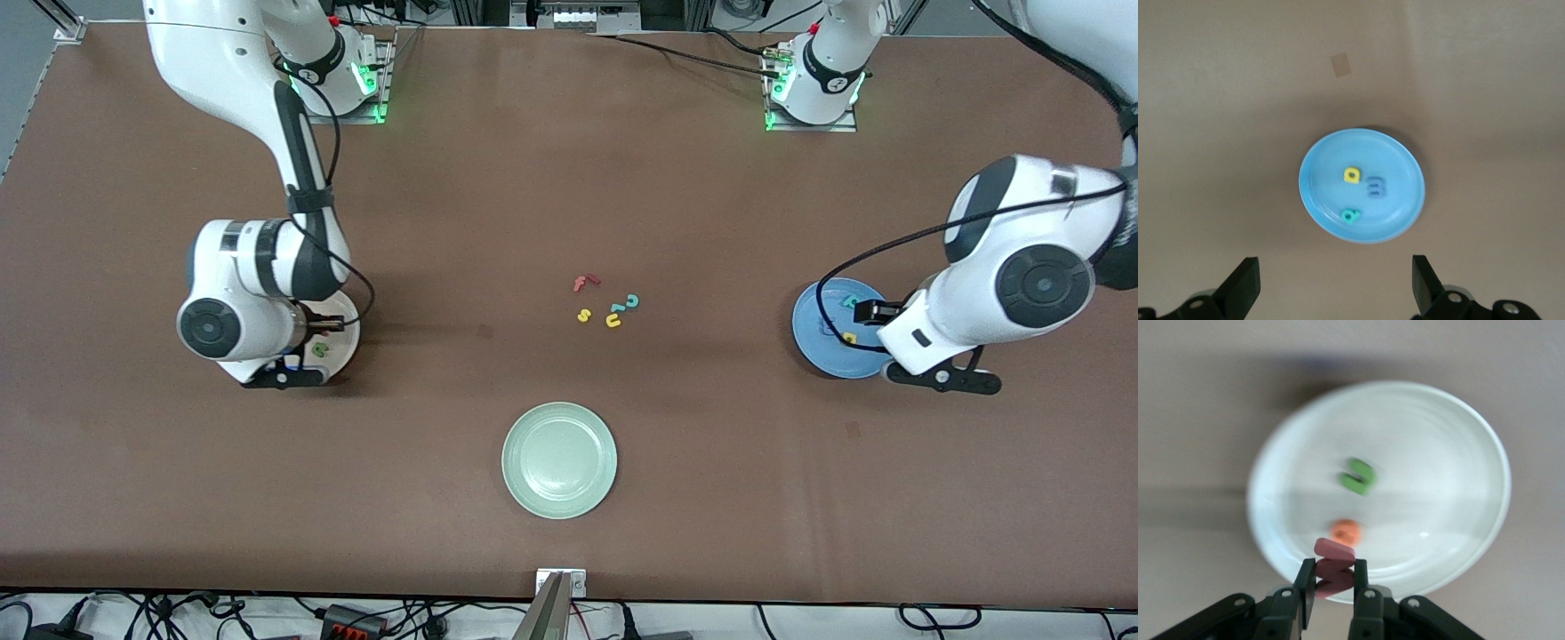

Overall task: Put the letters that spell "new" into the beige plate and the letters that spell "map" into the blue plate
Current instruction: 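Release the pink w onto the beige plate while the left gripper withdraws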

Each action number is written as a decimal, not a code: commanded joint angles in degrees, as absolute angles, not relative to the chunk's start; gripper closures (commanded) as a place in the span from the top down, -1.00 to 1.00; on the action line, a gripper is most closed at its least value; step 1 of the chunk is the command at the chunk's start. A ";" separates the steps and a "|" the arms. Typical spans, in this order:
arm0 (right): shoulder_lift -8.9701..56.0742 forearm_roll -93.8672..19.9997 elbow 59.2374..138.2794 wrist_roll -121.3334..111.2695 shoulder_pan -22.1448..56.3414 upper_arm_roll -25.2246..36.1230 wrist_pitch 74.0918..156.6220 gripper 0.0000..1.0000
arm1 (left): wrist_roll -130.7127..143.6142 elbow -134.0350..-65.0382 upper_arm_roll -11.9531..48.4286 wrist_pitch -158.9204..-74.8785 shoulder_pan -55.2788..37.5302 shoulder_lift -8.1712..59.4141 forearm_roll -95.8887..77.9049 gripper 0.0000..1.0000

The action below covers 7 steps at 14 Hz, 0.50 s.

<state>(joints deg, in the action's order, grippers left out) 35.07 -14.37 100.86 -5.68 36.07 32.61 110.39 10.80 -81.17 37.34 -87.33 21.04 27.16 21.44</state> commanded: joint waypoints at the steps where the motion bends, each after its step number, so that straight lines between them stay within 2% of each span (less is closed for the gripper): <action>1: 33.48 -14.24 104.24 -7.56 36.22 33.05 112.58 -0.68 | 9.67 -76.46 36.74 -83.24 20.83 24.90 15.84 1.00; 2: 33.83 -14.24 104.67 -7.99 35.69 33.05 113.63 -0.67 | 7.58 -76.99 34.65 -82.88 20.40 22.61 13.30 1.00; 5: 35.33 -14.41 104.85 -12.82 32.62 32.96 116.10 -0.66 | 0.98 -80.15 19.21 -83.06 11.63 16.54 5.75 1.00; 7: 35.86 -14.68 104.85 -13.36 31.99 32.96 116.89 -0.66 | -0.44 -85.31 11.02 -85.50 7.23 11.45 -0.24 1.00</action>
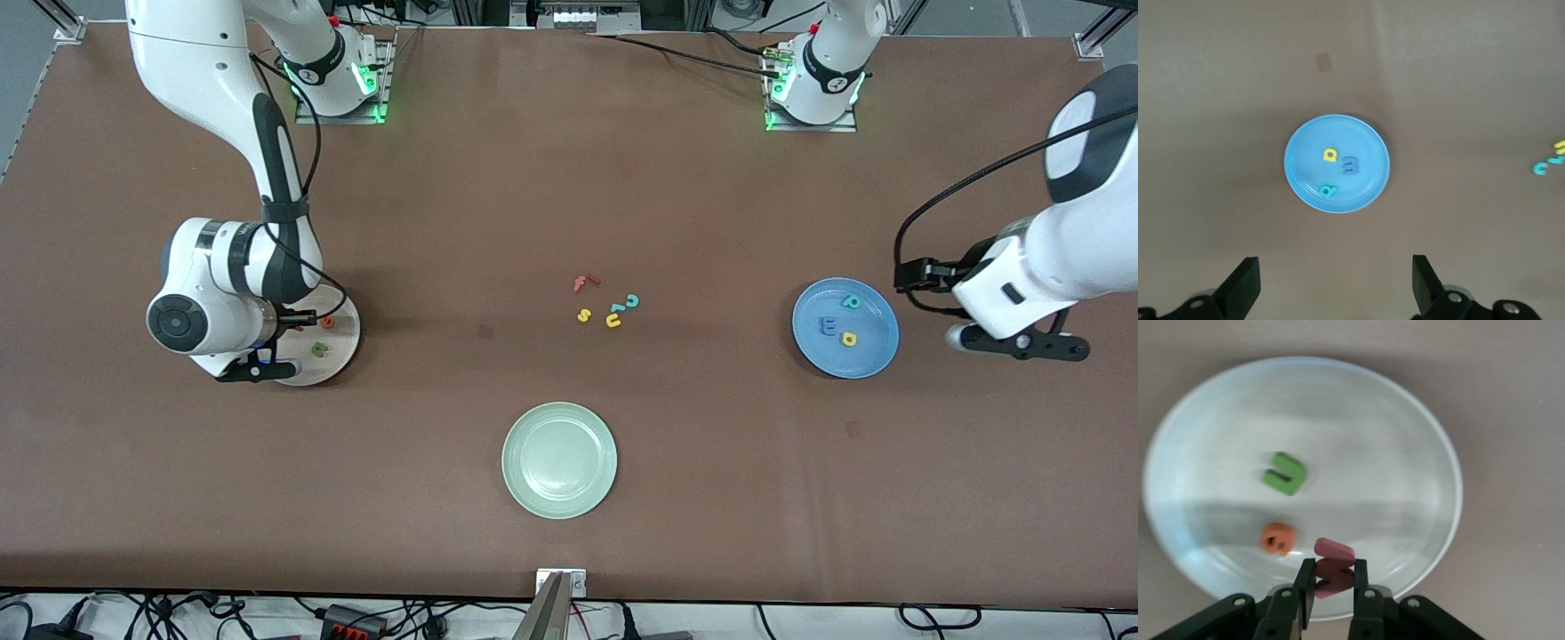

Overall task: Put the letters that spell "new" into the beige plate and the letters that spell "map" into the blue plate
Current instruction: 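Release the pink w onto the beige plate while the left gripper withdraws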

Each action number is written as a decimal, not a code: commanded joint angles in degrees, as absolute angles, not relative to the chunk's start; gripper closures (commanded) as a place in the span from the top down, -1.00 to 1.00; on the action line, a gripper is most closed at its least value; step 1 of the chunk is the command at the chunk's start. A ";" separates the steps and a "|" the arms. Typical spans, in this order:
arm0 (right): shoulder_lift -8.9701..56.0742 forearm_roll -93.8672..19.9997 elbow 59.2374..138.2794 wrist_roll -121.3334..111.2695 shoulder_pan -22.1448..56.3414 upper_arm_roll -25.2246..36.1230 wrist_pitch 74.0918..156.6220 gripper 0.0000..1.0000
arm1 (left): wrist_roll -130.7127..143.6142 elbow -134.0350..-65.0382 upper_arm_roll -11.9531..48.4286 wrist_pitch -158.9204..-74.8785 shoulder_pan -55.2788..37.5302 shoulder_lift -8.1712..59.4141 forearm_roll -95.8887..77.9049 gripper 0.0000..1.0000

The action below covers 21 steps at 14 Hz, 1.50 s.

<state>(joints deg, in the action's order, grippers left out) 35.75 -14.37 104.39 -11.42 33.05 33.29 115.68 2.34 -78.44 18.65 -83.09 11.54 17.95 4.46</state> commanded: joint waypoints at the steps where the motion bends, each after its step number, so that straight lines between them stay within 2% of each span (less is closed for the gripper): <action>1: 36.21 -15.11 104.85 -13.27 31.91 32.87 117.33 -0.55 | -0.44 -89.61 8.20 -89.08 5.47 8.03 -0.61 1.00; 2: 36.47 -15.38 104.68 -13.01 31.90 32.87 117.77 0.05 | -0.27 -92.87 5.65 -92.08 3.19 5.30 -0.62 1.00; 3: 36.39 -16.42 104.33 -12.40 31.99 32.87 117.86 0.99 | 0.17 -95.34 2.75 -95.07 1.08 3.19 -0.62 1.00; 6: 34.46 -16.96 102.14 -11.61 32.61 33.13 115.94 1.00 | 0.09 -98.70 1.67 -97.82 1.76 -2.28 -0.53 1.00; 9: 31.91 -16.96 96.18 -4.59 32.43 34.79 108.48 1.00 | -0.26 -98.00 2.46 -94.67 1.76 -2.29 0.09 1.00; 12: 31.90 -16.88 88.09 -3.16 31.82 35.85 101.62 1.00 | -0.44 -97.03 2.99 -95.98 1.67 -2.28 0.26 1.00; 16: 29.90 -17.83 84.82 -2.82 31.73 36.92 101.24 1.00 | -0.53 -97.82 3.69 -97.02 1.49 -3.51 0.26 1.00; 18: 27.00 -18.20 84.55 -1.42 28.67 33.34 101.34 1.00 | -0.53 -99.49 3.78 -99.39 1.41 -4.57 0.26 1.00; 21: 19.80 -9.09 84.20 3.42 16.91 18.24 101.34 1.00 | -0.53 -99.14 4.31 -98.18 1.76 -4.57 0.09 1.00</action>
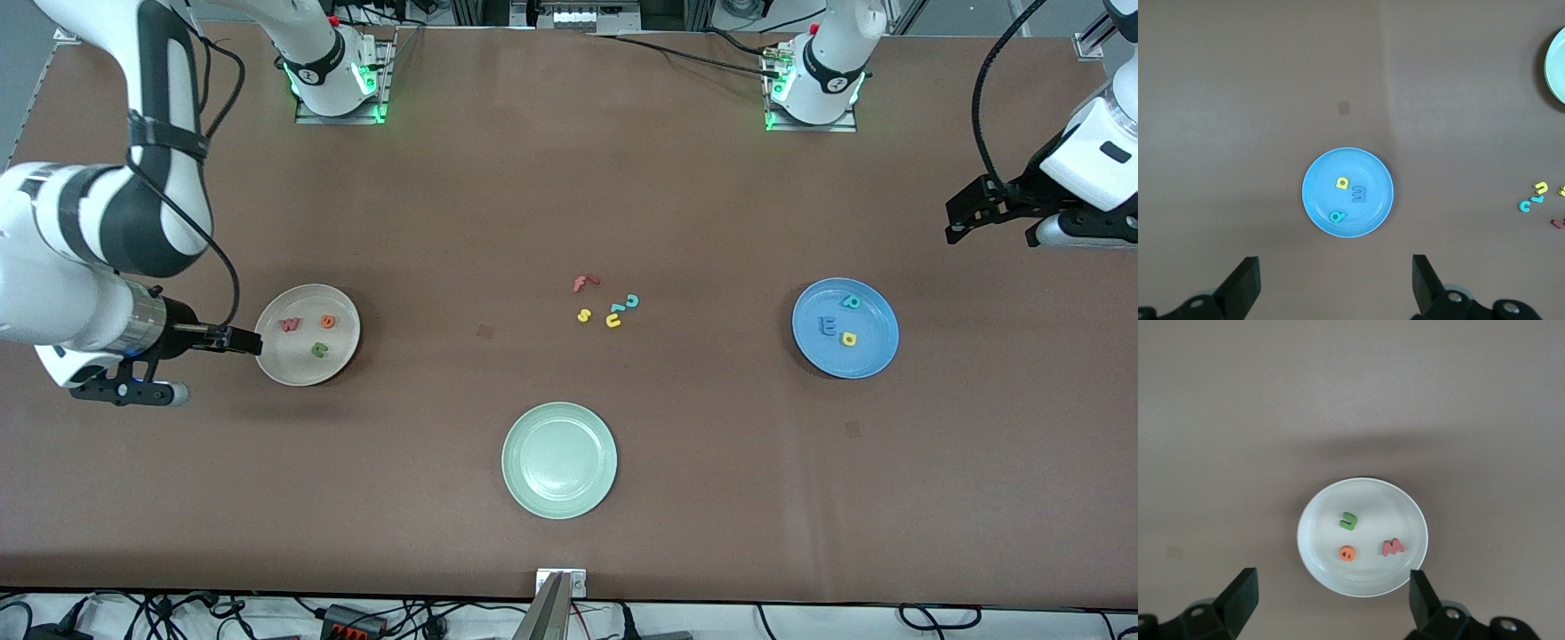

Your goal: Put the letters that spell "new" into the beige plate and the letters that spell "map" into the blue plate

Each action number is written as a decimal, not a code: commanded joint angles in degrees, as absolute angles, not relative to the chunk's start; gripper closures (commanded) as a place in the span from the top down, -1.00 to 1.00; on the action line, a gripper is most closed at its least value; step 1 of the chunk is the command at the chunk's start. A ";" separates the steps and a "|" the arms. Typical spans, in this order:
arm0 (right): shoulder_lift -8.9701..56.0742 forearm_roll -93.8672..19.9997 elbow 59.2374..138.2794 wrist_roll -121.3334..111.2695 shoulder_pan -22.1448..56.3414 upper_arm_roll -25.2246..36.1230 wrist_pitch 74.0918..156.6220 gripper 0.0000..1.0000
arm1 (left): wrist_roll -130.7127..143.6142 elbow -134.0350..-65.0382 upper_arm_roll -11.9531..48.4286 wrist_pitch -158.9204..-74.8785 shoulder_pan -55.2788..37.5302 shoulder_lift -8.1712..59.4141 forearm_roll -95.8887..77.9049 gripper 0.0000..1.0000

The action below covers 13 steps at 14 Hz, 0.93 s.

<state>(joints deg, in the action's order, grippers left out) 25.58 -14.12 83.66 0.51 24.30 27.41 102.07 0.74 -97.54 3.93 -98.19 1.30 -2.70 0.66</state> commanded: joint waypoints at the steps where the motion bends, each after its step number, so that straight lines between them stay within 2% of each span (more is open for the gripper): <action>1: 17.86 -6.09 84.20 3.34 13.05 13.93 101.25 1.00 | -0.18 -98.36 4.31 -95.48 1.76 -4.48 -0.61 1.00; 3: 14.60 -3.96 84.20 2.90 6.36 8.28 101.34 1.00 | -0.44 -98.17 4.31 -92.38 1.84 -4.57 -0.62 1.00; 7: 10.29 -4.13 84.29 1.94 0.19 7.39 96.88 1.00 | -0.53 -98.09 4.31 -92.72 1.76 -4.48 -0.27 1.00; 9: 9.24 -3.43 84.20 0.18 -0.09 7.47 93.44 1.00 | -0.53 -97.91 4.39 -92.99 1.67 -4.31 0.09 1.00; 13: 5.81 0.09 87.44 -3.95 0.09 7.47 91.84 1.00 | -0.62 -98.00 3.96 -92.90 1.85 -4.31 -0.09 1.00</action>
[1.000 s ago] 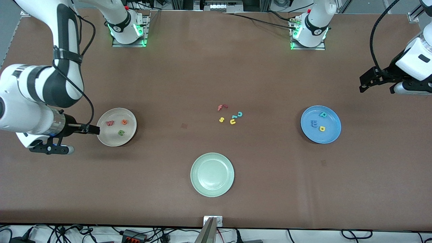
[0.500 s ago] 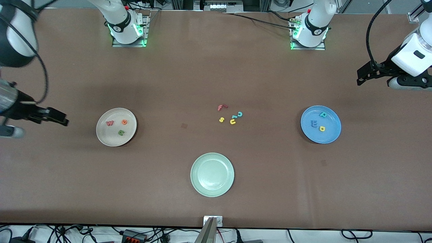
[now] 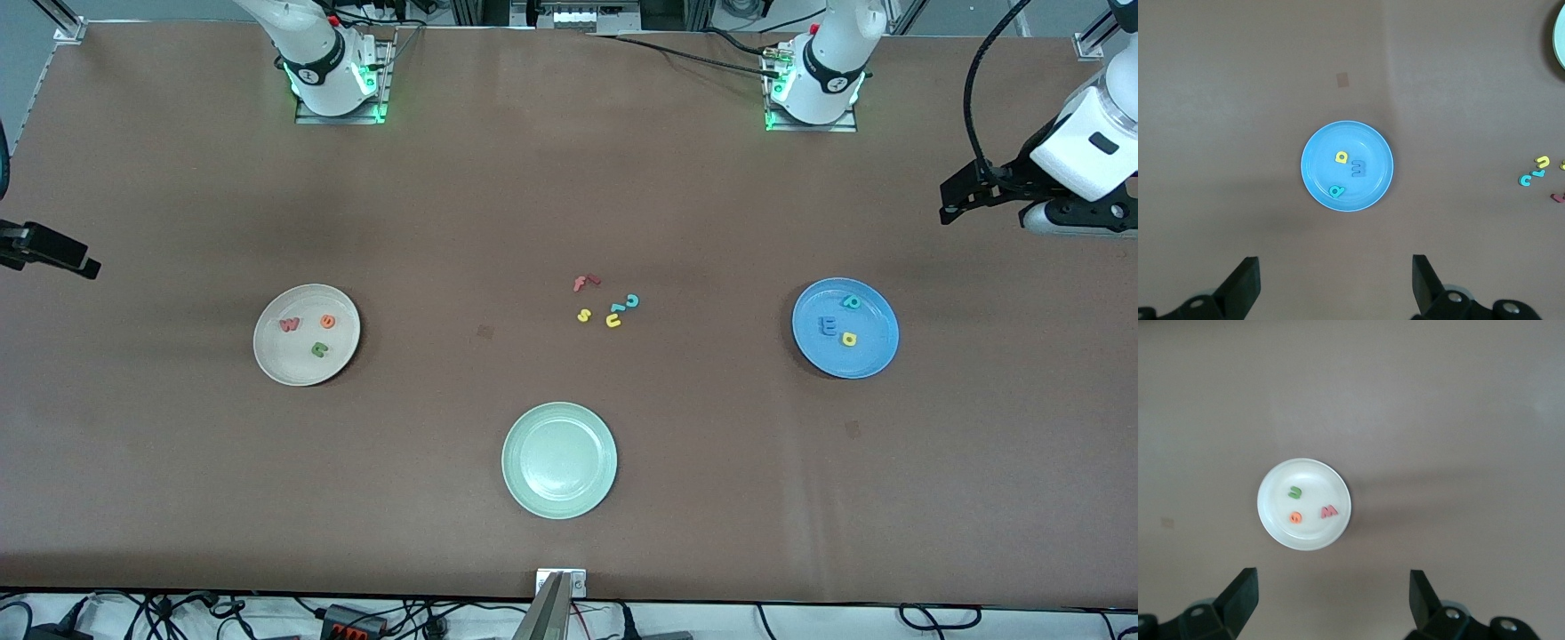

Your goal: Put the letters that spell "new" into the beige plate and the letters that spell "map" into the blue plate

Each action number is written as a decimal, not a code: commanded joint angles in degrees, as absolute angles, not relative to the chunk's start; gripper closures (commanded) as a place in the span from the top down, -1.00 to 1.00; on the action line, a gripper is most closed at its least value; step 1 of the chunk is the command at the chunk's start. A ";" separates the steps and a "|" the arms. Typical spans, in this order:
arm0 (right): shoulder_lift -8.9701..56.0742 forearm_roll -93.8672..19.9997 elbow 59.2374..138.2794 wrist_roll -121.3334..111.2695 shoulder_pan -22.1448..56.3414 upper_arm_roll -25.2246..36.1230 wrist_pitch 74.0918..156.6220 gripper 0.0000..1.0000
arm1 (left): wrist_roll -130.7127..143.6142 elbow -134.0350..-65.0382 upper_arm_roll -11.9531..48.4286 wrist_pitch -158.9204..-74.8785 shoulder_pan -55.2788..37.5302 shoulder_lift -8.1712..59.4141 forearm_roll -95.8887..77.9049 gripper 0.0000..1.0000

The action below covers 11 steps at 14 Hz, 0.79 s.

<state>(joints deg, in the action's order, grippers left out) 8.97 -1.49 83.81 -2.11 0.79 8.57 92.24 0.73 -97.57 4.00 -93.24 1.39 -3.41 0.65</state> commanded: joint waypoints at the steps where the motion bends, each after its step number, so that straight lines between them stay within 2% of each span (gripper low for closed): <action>1: 4.58 0.17 89.19 -4.04 0.17 7.47 91.85 1.00 | -0.62 -98.00 4.13 -92.90 1.76 -4.31 0.00 1.00; 6: -3.42 3.16 100.00 -4.04 1.49 7.29 97.54 1.00 | -0.62 -98.00 4.39 -92.81 1.76 -4.31 0.17 1.00; 11: -2.81 2.90 99.14 -3.43 1.41 7.29 97.20 1.00 | -0.53 -98.00 4.48 -92.81 1.67 -4.39 0.18 1.00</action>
